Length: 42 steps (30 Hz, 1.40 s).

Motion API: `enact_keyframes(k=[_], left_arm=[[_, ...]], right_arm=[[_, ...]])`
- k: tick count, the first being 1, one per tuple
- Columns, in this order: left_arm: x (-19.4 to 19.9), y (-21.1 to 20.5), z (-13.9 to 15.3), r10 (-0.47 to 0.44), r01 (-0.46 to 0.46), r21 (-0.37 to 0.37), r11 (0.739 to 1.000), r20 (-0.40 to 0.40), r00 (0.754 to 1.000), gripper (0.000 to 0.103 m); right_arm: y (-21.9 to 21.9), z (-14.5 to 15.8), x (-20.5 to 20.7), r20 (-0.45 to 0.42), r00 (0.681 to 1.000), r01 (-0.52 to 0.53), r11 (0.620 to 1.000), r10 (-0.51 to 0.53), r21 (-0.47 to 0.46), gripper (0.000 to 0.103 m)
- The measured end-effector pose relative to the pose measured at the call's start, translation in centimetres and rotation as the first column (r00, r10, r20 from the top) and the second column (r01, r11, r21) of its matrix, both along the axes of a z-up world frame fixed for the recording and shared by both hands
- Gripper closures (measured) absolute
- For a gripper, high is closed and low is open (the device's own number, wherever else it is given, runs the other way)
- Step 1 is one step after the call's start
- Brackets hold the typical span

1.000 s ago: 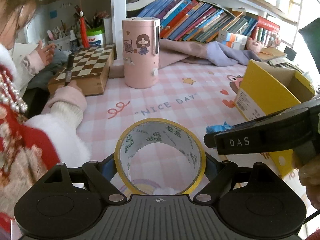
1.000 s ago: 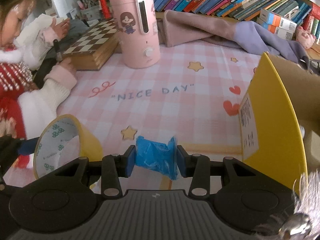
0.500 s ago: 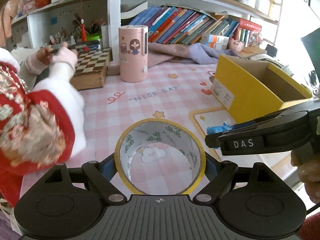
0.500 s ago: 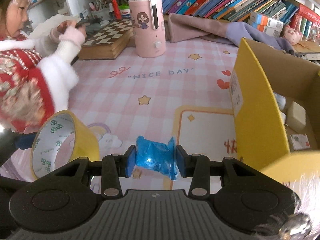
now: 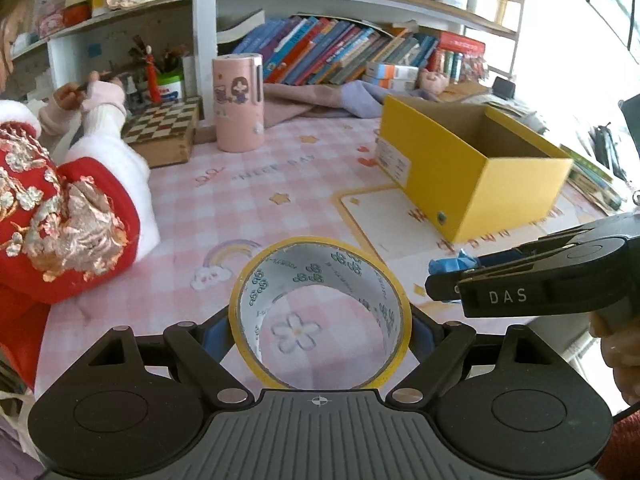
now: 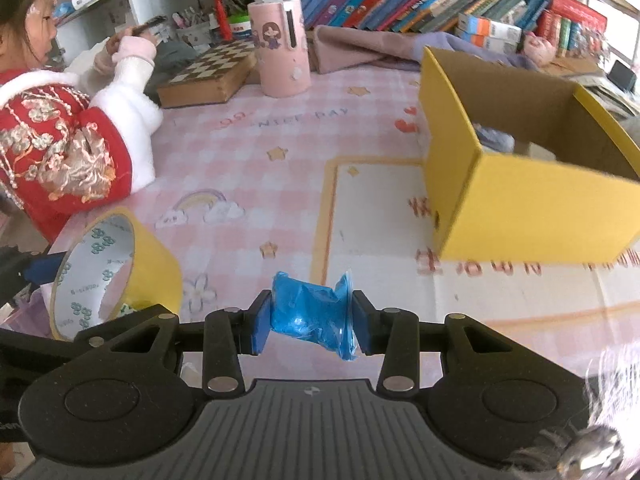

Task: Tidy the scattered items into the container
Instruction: 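Lift the tape roll and blue bag and carry them over the yellow box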

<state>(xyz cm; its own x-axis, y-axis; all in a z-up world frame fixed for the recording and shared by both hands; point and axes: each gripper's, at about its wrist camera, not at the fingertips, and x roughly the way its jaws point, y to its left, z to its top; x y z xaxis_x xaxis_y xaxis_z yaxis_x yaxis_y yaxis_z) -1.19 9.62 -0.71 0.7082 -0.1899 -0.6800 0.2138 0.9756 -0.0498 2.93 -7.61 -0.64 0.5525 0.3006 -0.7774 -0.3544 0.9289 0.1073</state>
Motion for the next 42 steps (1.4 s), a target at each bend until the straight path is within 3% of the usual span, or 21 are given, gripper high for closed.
enact_keyframes(k=[8,15,33,42], left_arm=[[-1.7,-2.3,0.0,-0.087,0.087,0.004,0.996,-0.005,0.996,0.017],[-2.9,-5.2,-0.1,-0.208,0.207,0.034,0.978,0.003,0.978,0.017],[-2.9,-9.4,0.5,-0.317,0.317,0.003,0.949,0.034,0.948,0.017],[-2.2,-12.7,0.8,-0.403,0.403,0.013,0.915,0.045,0.914,0.017]], right_arm=[[-2.9,-0.1,-2.6,0.001,0.998,0.069,0.998,-0.069,-0.004,0.064],[-5.6,-0.1,-4.7,0.007,0.989,0.15,0.989,-0.15,-0.004,0.064],[-11.0,0.6,-6.9,0.029,0.96,0.279,0.959,-0.278,-0.037,0.064],[-14.5,0.7,-7.0,0.032,0.928,0.371,0.928,-0.37,-0.028,0.064]])
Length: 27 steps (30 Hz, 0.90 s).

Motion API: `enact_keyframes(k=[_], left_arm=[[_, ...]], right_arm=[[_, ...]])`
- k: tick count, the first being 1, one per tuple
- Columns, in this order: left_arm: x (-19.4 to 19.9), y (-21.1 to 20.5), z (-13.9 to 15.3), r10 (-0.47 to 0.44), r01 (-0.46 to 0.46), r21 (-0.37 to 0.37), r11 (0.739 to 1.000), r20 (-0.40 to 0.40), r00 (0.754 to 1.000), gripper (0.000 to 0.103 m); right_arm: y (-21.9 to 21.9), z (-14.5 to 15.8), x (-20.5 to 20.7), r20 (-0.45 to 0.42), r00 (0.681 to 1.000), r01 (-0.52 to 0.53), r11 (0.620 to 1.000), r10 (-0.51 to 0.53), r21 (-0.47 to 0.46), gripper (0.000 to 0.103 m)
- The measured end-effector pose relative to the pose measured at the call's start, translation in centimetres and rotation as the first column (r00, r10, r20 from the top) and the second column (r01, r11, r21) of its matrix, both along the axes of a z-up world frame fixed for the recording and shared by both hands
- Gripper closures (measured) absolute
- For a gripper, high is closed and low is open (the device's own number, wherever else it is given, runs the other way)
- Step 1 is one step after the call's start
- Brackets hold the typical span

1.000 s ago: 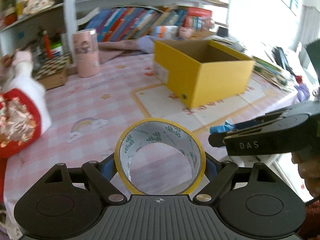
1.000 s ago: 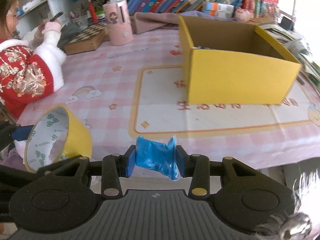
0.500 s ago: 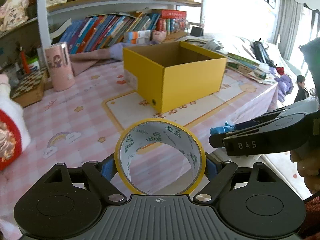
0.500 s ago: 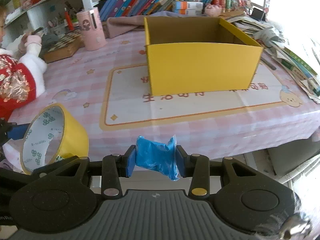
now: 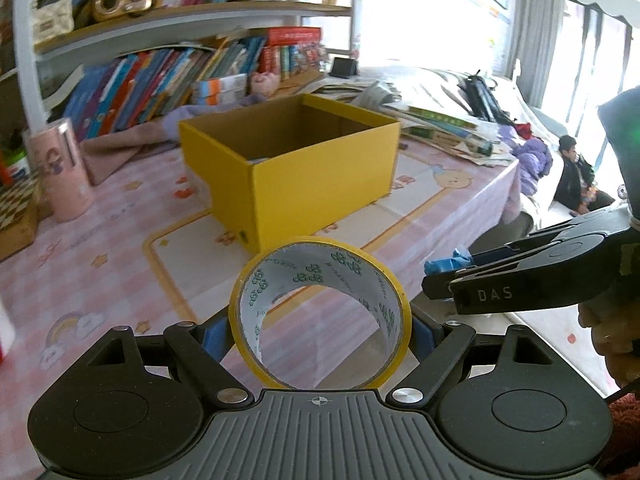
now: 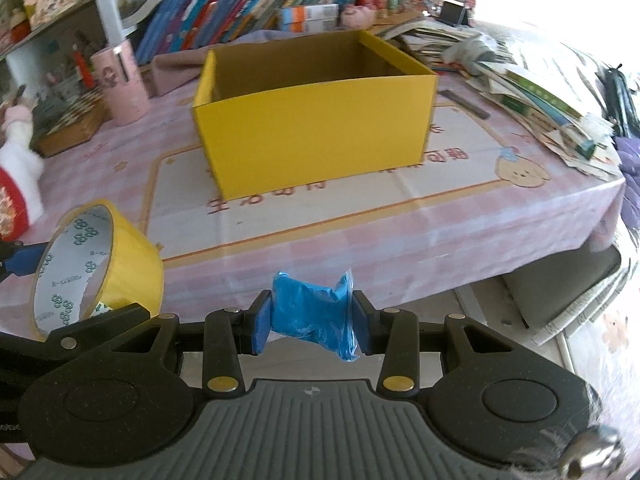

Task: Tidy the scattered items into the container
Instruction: 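Lift the tape roll and blue bag and carry them over the yellow box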

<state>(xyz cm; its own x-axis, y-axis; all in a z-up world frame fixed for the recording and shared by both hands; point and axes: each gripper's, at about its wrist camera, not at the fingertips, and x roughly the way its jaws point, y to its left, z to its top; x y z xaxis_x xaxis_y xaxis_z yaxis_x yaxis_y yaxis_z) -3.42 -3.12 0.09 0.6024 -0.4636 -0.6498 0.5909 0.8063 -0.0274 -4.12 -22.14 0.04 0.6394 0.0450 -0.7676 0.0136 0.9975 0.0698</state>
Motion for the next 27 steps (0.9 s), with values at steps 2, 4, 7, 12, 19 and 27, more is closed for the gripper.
enact_keyframes(k=[2,4,7,12,19,27], left_arm=[[0.2,-0.8,0.0,-0.022,0.022,0.001,1.0,0.001,1.0,0.017],[0.3,-1.5,0.0,-0.042,0.042,0.001,0.999,0.001,0.999,0.017],[0.6,-2.4,-0.1,-0.061,0.061,-0.002,0.998,0.003,0.998,0.017],[1.0,-3.4,0.3,-0.084,0.084,-0.021,0.996,0.024,0.996,0.017],[1.5,-4.7,1.2,-0.101,0.102,-0.017,0.995,0.081,0.992,0.017],[3.1,-5.3,2.1,-0.079,0.083,-0.03,0.996,0.105,0.991,0.017]], right_arm=[[-0.7,0.0,0.0,0.0,1.0,0.017,1.0,-0.017,0.0,0.064],[-1.4,0.0,0.0,-0.002,0.999,0.036,0.999,-0.036,0.001,0.064],[-2.3,-0.1,0.1,-0.004,0.998,0.057,0.998,-0.057,0.001,0.064],[-3.3,0.0,0.5,0.007,0.997,0.074,0.997,-0.074,0.009,0.064],[-3.7,0.8,1.7,0.056,0.997,0.05,0.999,-0.05,0.002,0.064],[-4.2,1.6,4.0,0.097,0.995,0.021,1.0,-0.02,-0.006,0.064]])
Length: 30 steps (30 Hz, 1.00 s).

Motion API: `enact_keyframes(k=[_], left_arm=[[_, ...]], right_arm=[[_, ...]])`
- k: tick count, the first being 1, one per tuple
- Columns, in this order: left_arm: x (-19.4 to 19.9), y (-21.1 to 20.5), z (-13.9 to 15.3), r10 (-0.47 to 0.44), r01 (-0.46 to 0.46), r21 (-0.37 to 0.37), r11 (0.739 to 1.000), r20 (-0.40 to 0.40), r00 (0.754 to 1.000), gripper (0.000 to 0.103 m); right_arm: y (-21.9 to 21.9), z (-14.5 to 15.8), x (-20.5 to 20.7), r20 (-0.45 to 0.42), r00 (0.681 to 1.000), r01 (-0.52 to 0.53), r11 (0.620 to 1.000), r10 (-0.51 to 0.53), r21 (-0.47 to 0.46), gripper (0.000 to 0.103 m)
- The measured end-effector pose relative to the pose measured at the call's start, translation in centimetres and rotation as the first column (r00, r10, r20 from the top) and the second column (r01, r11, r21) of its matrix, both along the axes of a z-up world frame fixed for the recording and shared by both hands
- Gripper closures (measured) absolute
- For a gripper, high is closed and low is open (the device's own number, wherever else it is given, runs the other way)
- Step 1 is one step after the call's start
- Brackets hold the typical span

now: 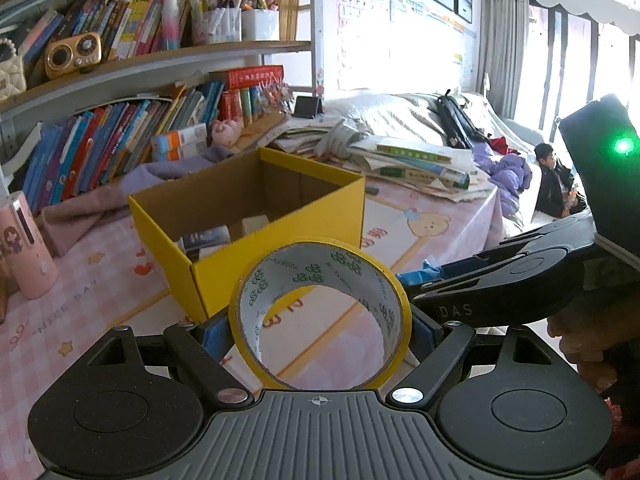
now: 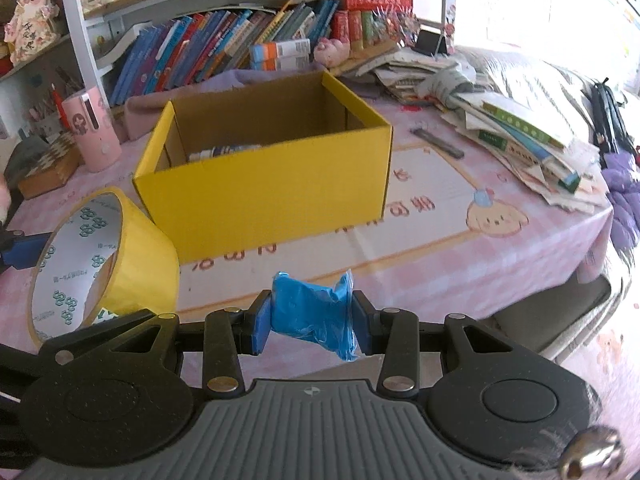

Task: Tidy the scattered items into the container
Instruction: 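Lift the tape roll and blue bag and carry them over the yellow box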

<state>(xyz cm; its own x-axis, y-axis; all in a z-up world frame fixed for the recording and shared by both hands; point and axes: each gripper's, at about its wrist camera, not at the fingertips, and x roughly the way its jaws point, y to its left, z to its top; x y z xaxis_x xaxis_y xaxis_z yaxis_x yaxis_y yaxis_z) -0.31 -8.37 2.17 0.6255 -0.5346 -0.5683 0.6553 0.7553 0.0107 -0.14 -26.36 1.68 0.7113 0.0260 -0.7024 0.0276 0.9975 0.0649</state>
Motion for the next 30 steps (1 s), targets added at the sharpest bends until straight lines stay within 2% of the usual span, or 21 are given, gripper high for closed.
enact_keyframes(k=[7,16,24,30], left_arm=[[2.0,-1.5,1.0,-0.002,0.002,-0.005,1.0,0.037,0.999,0.017],[5.9,-3.6,4.0,0.046,-0.042,-0.028,0.999,0.15,0.988,0.017],[10.4,-5.5,4.1,0.143,-0.143,-0.007,0.99,0.147,0.979,0.017],[13.7,-6.8,2.7,0.21,-0.218,0.048,0.975,0.138,0.968,0.017]], right_arm=[[-1.5,0.9,3.0,0.024,1.0,-0.015,1.0,0.015,-0.006,0.065],[-3.9,4.9,8.1,0.158,0.984,-0.072,0.997,0.077,-0.033,0.065],[-4.9,5.6,14.2,0.167,0.967,-0.185,0.981,0.191,-0.049,0.065],[-4.5,4.6,18.8,0.144,0.944,-0.292,0.955,0.298,-0.06,0.065]])
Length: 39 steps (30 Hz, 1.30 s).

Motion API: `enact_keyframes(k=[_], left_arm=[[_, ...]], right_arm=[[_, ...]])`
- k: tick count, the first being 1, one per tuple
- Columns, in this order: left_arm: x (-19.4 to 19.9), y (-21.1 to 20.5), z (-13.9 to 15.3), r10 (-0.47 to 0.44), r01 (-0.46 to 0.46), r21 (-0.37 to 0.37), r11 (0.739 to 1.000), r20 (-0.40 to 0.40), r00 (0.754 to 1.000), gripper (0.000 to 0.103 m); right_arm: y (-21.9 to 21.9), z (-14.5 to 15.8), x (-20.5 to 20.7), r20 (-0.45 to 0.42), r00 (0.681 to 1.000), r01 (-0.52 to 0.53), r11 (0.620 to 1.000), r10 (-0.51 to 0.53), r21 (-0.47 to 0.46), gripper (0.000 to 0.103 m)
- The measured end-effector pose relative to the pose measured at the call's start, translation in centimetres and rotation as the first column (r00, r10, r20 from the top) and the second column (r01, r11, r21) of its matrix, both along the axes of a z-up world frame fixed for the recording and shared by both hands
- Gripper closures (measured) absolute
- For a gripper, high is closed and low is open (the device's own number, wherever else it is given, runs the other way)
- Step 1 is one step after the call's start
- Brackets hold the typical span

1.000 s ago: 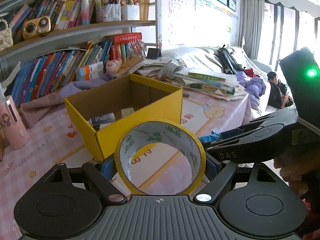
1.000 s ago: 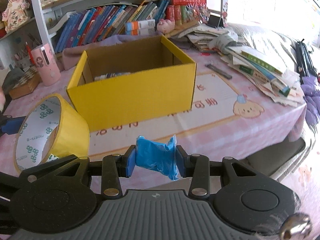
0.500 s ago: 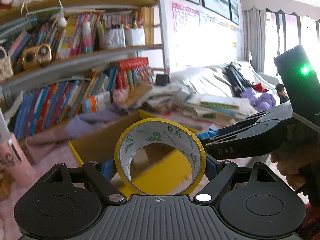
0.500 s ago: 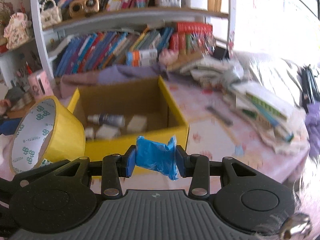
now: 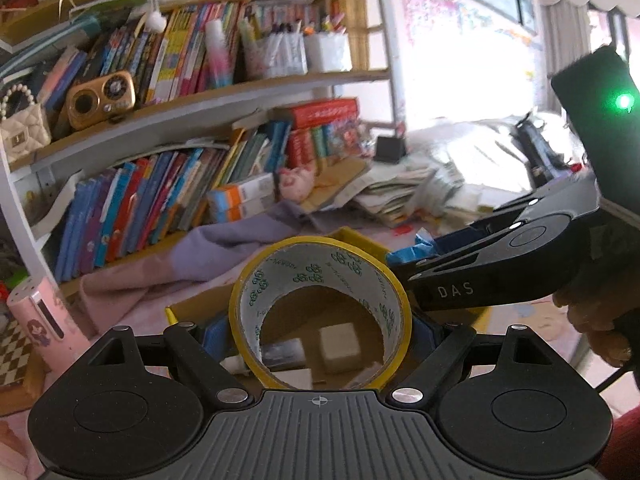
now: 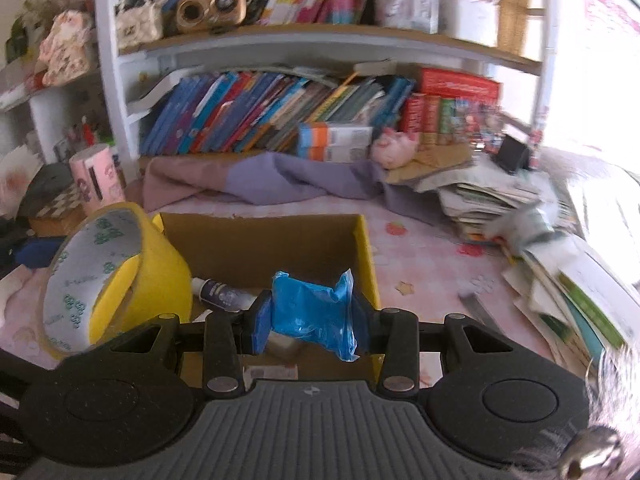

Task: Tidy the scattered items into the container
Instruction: 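Lift the tape roll and blue bag and carry them over the yellow box, then lower both items into the yellow box and open both tools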

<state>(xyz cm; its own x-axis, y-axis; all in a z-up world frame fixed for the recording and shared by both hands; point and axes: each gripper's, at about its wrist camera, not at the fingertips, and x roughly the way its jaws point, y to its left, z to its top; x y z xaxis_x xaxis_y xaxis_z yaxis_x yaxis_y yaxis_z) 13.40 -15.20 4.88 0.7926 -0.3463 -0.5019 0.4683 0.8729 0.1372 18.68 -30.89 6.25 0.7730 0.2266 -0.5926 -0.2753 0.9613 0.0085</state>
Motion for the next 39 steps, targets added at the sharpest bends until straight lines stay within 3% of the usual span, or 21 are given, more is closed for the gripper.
enact_keyframes(k=[8,16,25,35,39], left_arm=[[4.4,-1.3,-2.8,0.094,-0.089,0.089,0.992,-0.056,0.994,0.017],[7.7,-2.0,-4.7,0.141,-0.12,0.173,0.978,-0.116,0.983,0.017],[8.2,-3.4,-5.8,0.181,-0.142,0.237,0.961,-0.151,0.972,0.016],[7.7,-3.6,-6.1,0.225,-0.175,0.282,0.943,-0.159,0.961,0.016],[7.5,-3.6,-5.9,0.245,-0.199,0.298,0.934,-0.125,0.961,0.009]], right_arm=[[1.3,-2.9,6.1,-0.092,0.985,-0.154,0.986,0.148,-0.06,0.065],[2.7,-5.6,11.2,-0.212,0.945,-0.278,0.952,0.248,-0.128,0.064],[3.7,-6.1,12.2,-0.202,0.934,-0.335,0.921,0.296,-0.198,0.064],[4.4,-6.6,12.1,-0.243,0.909,-0.389,0.898,0.339,-0.206,0.063],[4.5,-6.6,12.1,-0.235,0.908,-0.395,0.896,0.347,-0.205,0.058]])
